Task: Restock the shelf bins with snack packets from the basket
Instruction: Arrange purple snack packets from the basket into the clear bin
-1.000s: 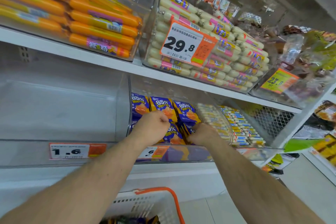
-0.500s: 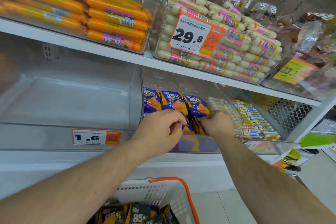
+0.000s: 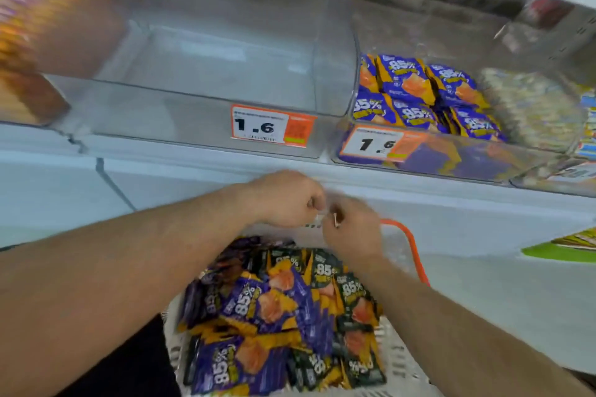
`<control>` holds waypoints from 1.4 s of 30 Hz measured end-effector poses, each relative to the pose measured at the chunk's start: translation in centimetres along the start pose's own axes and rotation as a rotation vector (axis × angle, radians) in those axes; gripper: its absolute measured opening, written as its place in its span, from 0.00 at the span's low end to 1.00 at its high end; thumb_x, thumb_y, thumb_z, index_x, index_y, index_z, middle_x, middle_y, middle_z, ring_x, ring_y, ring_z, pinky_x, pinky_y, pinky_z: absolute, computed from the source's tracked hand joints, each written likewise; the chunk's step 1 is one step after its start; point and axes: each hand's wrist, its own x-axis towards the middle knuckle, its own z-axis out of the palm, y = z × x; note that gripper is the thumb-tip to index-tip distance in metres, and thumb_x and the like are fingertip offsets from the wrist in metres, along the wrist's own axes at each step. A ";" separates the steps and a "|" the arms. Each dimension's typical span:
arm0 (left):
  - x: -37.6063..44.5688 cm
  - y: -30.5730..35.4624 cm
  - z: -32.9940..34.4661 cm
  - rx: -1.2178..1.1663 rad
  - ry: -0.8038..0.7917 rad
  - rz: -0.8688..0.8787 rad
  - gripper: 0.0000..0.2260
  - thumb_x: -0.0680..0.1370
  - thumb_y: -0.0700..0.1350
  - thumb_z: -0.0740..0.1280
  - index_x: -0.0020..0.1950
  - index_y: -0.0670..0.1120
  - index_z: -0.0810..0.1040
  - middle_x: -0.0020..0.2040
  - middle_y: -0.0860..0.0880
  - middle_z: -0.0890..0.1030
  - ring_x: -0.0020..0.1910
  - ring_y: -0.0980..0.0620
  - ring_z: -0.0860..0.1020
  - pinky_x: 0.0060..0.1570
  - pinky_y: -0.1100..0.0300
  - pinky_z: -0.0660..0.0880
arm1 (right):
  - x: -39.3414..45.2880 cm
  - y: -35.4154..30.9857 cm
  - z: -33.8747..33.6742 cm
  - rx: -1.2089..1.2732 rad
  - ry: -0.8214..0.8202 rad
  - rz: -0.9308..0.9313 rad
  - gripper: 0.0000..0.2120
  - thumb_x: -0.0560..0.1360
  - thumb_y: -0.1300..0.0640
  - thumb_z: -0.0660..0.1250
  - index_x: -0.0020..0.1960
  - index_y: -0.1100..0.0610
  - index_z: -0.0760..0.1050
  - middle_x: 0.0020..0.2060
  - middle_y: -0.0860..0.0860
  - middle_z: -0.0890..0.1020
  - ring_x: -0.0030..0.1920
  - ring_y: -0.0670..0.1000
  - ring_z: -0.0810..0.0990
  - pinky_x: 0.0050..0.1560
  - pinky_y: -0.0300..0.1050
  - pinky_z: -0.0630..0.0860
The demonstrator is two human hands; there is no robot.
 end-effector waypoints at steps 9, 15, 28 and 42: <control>-0.1 -0.3 0.0 0.065 -0.218 -0.005 0.14 0.79 0.47 0.61 0.64 0.54 0.75 0.63 0.52 0.76 0.59 0.50 0.75 0.58 0.53 0.73 | -5.9 1.0 11.4 0.027 -0.976 0.622 0.29 0.73 0.40 0.64 0.67 0.56 0.69 0.59 0.57 0.77 0.52 0.56 0.78 0.43 0.45 0.74; -0.1 0.0 -0.2 0.064 -0.266 -0.015 0.14 0.81 0.47 0.60 0.67 0.52 0.73 0.65 0.51 0.75 0.61 0.49 0.74 0.61 0.52 0.72 | -7.0 0.2 13.4 0.037 -0.929 0.682 0.09 0.74 0.49 0.66 0.49 0.54 0.72 0.46 0.52 0.78 0.46 0.54 0.78 0.45 0.49 0.77; 0.1 0.9 -1.0 0.115 -0.198 -0.269 0.18 0.78 0.53 0.64 0.63 0.44 0.74 0.59 0.46 0.78 0.54 0.46 0.78 0.50 0.56 0.75 | 0.0 3.1 -4.0 0.426 -0.672 0.733 0.24 0.68 0.69 0.66 0.57 0.48 0.69 0.42 0.61 0.81 0.34 0.53 0.76 0.29 0.44 0.70; -1.8 3.0 -5.2 -0.668 -0.202 -0.010 0.06 0.81 0.38 0.61 0.48 0.46 0.76 0.38 0.47 0.80 0.32 0.55 0.80 0.33 0.64 0.77 | 1.2 -1.3 -14.5 0.835 -0.139 0.521 0.25 0.52 0.64 0.73 0.48 0.54 0.73 0.44 0.49 0.81 0.44 0.50 0.80 0.41 0.45 0.75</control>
